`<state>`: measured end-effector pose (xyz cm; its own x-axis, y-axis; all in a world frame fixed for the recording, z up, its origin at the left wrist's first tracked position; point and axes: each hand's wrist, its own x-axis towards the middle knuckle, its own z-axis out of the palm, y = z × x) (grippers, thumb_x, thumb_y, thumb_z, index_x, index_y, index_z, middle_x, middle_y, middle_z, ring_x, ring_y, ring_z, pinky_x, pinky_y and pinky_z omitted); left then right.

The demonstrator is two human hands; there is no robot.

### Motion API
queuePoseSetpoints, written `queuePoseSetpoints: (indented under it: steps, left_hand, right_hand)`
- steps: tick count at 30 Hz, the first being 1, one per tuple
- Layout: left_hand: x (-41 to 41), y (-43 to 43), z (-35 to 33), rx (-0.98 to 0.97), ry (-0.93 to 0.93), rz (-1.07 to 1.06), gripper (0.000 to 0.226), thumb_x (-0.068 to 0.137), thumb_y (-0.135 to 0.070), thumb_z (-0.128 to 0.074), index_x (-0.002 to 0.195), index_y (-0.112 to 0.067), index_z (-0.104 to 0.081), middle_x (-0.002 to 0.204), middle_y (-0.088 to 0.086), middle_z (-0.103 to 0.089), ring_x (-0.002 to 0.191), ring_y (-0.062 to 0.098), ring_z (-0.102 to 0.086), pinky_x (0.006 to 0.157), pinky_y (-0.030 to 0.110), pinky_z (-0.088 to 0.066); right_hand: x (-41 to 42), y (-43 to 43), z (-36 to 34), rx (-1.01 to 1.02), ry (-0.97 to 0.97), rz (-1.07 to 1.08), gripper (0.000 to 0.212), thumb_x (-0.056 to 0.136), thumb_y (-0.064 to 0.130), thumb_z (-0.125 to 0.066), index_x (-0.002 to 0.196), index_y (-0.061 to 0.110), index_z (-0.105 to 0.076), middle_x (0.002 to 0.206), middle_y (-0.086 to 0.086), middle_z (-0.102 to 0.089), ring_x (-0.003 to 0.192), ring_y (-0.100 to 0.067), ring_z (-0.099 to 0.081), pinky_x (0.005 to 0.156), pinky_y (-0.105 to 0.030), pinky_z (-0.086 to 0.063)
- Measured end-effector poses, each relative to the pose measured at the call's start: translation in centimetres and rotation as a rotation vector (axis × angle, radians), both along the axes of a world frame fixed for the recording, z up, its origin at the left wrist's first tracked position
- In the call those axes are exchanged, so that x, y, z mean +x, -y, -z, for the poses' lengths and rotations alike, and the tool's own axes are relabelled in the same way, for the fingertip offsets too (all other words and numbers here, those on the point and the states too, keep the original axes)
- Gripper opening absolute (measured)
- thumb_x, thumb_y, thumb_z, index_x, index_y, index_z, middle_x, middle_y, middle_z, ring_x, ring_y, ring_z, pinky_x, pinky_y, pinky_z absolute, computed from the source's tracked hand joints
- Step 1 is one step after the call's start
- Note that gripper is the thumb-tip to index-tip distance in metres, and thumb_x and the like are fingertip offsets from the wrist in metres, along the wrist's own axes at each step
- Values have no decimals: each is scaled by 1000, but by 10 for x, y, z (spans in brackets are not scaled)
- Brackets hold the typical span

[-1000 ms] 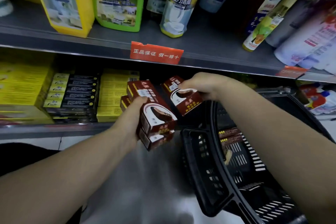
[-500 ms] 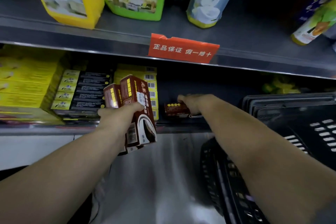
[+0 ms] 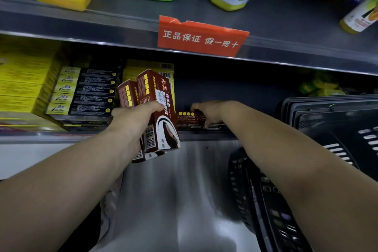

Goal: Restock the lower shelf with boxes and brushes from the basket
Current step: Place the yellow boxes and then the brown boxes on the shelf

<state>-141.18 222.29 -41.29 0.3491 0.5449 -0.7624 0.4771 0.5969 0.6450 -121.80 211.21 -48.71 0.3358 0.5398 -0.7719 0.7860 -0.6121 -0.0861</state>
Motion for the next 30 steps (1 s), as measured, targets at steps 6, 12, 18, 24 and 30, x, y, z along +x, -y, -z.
queuePoseSetpoints:
  steps: [6, 12, 18, 24, 30]
  left_hand:
    - [7, 13, -7, -16, 16, 12, 67, 71, -30, -76, 128, -11, -45, 96, 10, -67, 70, 21, -63, 50, 28, -43]
    - [10, 16, -9, -75, 39, 24, 65, 71, -30, -75, 126, -12, -46, 96, 11, -68, 73, 24, -66, 54, 30, -48]
    - [12, 23, -11, -169, 109, 56, 41, 81, -56, -60, 95, -19, -68, 78, 6, -75, 68, 25, -72, 61, 37, -57]
    - [12, 26, -5, -14, -11, 11, 28, 98, -34, -42, 95, -12, -58, 85, 8, -68, 73, 25, -66, 68, 35, -54]
    - [19, 18, 1, 42, -73, 0, 31, 100, -26, -38, 119, -3, -44, 115, 12, -58, 104, 29, -57, 96, 41, -45]
  right_hand:
    - [-6, -1, -8, -13, -2, 23, 75, 80, 9, -70, 141, 25, -30, 135, -8, -46, 108, -21, -48, 79, -31, -40]
    - [-21, -3, -76, 202, -695, 496, 60, 83, 0, -61, 137, 14, -40, 135, -10, -52, 121, -21, -51, 104, -36, -42]
    - [-62, 15, -85, 493, -906, 886, 28, 89, 23, -58, 114, 10, -58, 110, -10, -67, 100, -21, -63, 93, -37, -51]
    - [-37, 20, -92, 518, -699, 1089, 27, 88, 23, -61, 105, 2, -61, 88, -11, -72, 73, -19, -70, 71, -33, -57]
    - [12, 10, -60, 239, 356, 394, 60, 89, 26, -58, 141, 25, -27, 140, -14, -33, 126, -35, -36, 108, -45, -28]
